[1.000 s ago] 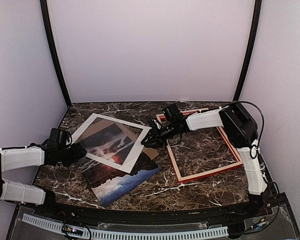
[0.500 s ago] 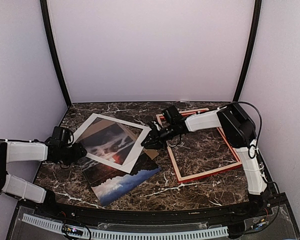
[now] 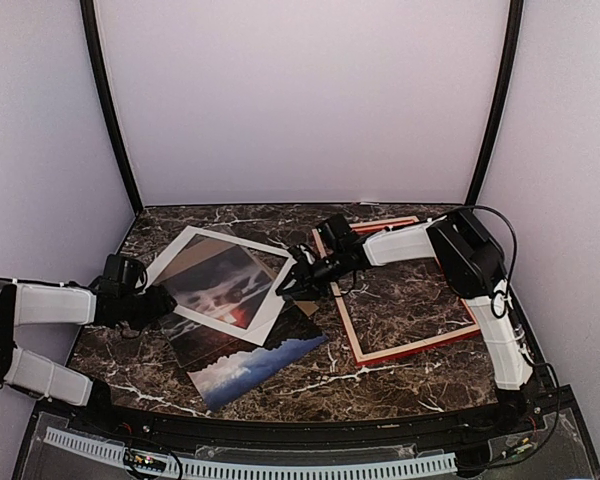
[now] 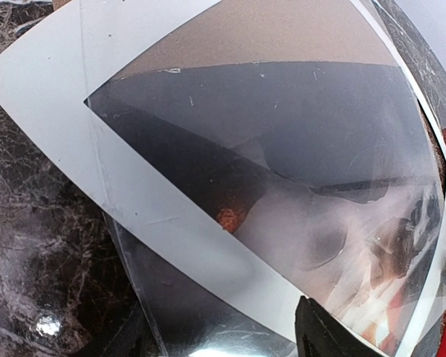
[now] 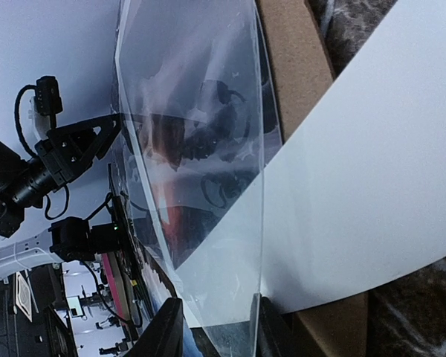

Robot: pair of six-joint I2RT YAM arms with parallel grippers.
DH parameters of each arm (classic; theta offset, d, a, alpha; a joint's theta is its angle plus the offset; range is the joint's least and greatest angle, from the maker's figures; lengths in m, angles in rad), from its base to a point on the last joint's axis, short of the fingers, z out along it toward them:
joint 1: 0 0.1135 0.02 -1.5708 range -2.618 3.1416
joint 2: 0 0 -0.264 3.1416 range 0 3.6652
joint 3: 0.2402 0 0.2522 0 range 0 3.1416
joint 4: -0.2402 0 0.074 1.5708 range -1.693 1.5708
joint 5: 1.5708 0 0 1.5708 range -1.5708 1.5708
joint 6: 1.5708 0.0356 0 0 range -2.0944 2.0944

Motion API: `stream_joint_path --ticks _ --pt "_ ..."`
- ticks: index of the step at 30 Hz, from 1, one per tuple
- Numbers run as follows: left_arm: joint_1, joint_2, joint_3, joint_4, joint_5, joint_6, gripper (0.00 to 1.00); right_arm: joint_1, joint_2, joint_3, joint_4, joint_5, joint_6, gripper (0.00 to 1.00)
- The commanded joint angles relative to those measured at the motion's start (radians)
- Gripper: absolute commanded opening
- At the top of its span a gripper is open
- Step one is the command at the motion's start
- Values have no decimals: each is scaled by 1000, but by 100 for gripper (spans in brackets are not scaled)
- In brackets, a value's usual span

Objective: Put the photo into the frame
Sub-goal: Pick up the glass panel from the mat board.

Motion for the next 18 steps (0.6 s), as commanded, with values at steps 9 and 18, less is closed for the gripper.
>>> stream_joint_path --ticks 9,18 --pt "-2 -61 -48 39 70 23 69 46 41 78 7 -17 15 25" --pt "0 -203 -18 -47 33 60 83 41 -100 58 13 -18 -32 0"
